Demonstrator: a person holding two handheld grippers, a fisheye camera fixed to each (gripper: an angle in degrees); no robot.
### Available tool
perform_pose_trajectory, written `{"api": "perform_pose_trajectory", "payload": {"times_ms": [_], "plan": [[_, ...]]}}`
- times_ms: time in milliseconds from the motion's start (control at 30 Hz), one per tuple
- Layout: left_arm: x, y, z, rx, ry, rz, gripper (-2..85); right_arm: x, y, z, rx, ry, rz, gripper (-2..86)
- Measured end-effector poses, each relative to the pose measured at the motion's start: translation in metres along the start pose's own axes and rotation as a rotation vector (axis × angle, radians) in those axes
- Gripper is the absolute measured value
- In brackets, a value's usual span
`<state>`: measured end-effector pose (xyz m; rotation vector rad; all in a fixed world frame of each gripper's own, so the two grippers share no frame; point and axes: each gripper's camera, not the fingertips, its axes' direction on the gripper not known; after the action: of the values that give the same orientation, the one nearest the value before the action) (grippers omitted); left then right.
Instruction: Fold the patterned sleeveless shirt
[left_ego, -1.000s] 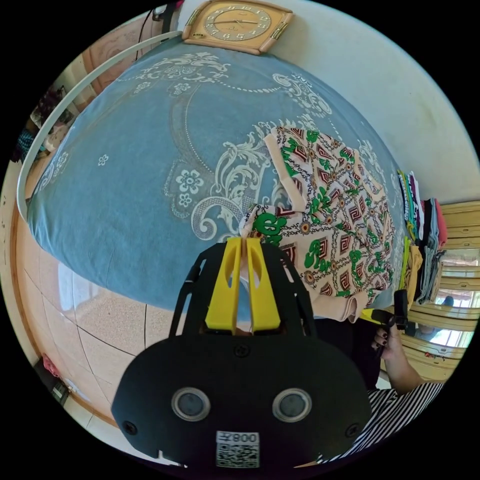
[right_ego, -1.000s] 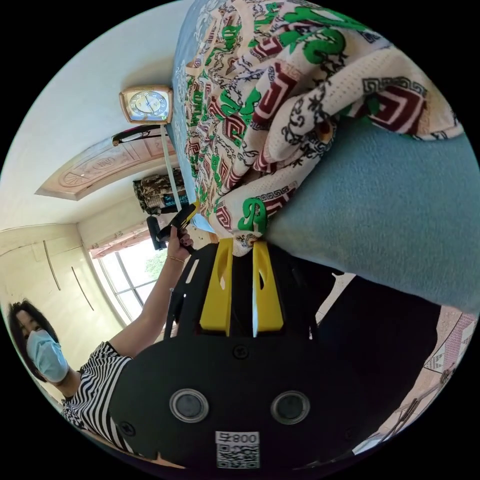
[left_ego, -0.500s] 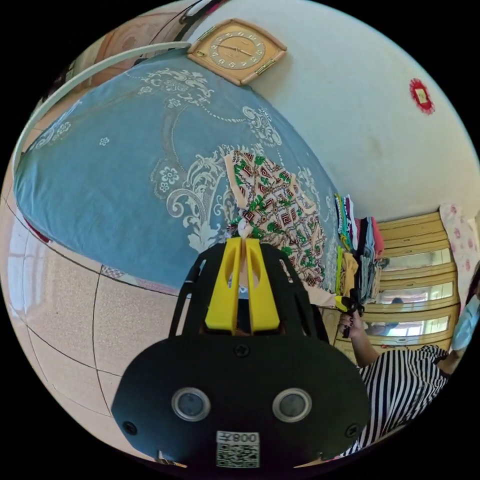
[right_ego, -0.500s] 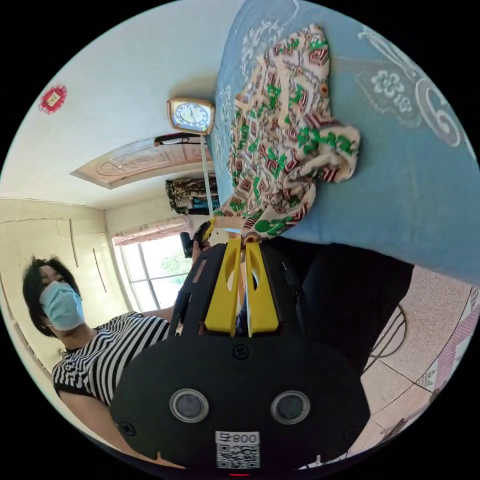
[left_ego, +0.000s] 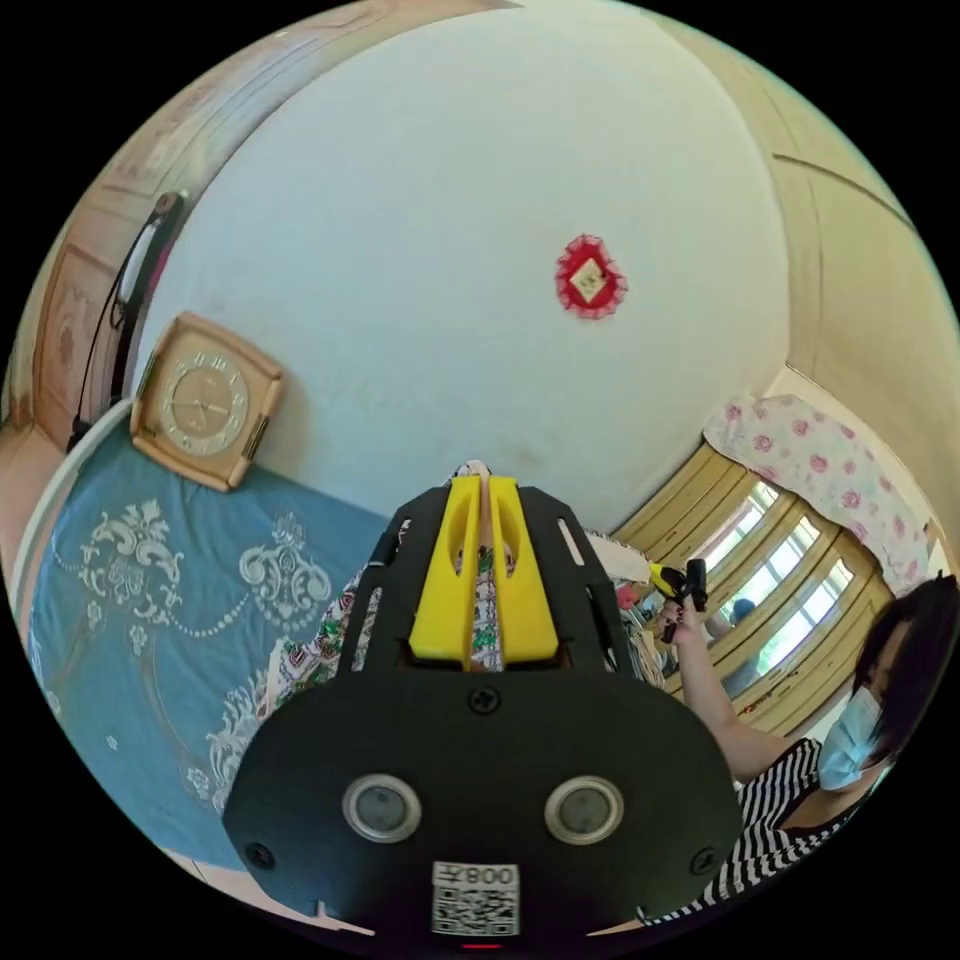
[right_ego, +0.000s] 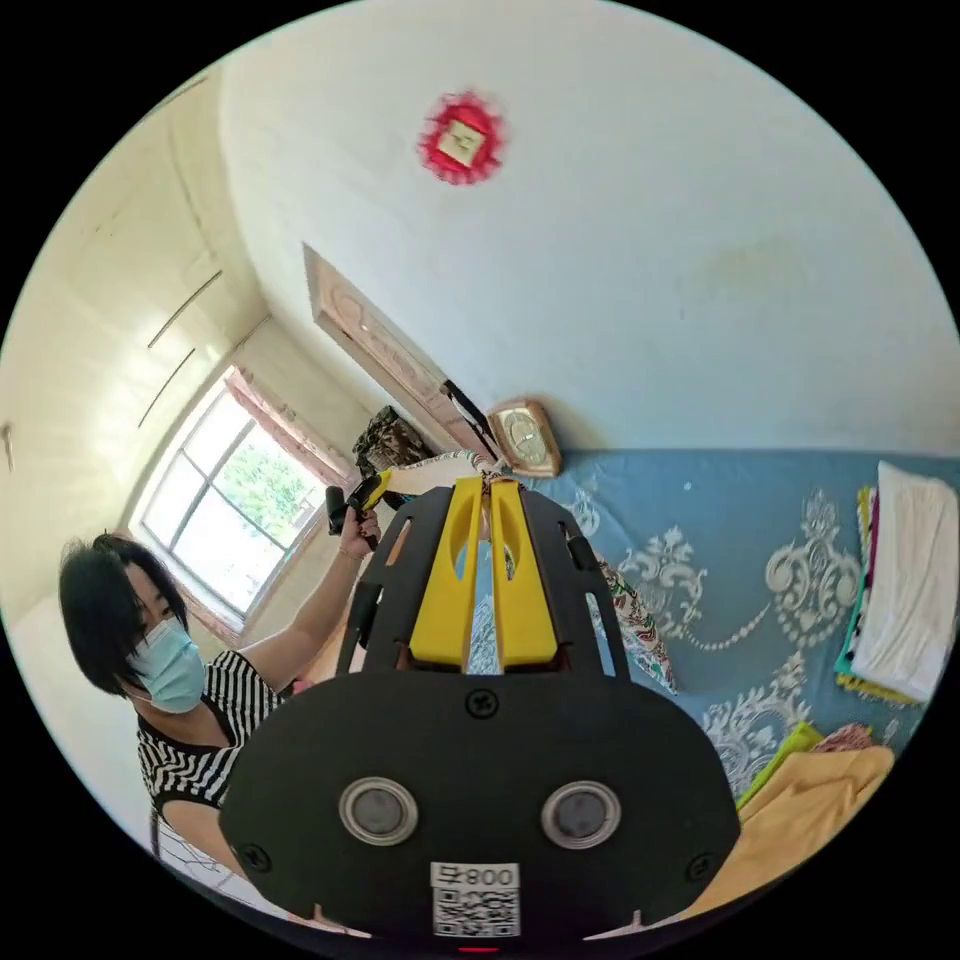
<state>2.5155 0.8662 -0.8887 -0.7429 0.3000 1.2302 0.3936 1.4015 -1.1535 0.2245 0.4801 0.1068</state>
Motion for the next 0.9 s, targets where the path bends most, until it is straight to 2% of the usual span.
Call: {"api": "perform_pose_trajectory", "payload": {"times_ms": [133,333,433,700,767,900], "plan": [[0.055,-0.005,-0.055,0.064,0.028,0.148,1.7,-0.042,0.008,-0.045,0.057,-0.016,-0.102,1.1],[0.055,0.071,-0.101,-0.045,0.026,0.176,1.7,-0.038,0.083,-0.077,0.030,-0.069,-0.050,1.1],[0.020,0.130,-0.103,-0.145,0.008,0.080,1.7,-0.004,0.143,-0.070,-0.044,-0.079,0.082,1.2],[-0.127,0.305,-0.029,-0.563,-0.187,-0.378,1.6,0.149,0.322,-0.017,-0.282,-0.043,0.747,1.1],[-0.153,0.329,-0.014,-0.631,-0.252,-0.441,1.6,0.163,0.340,-0.011,-0.356,0.002,0.815,1.1],[-0.175,0.337,-0.009,-0.628,-0.223,-0.515,1.5,0.176,0.346,-0.015,-0.409,0.033,0.847,1.1]]}}
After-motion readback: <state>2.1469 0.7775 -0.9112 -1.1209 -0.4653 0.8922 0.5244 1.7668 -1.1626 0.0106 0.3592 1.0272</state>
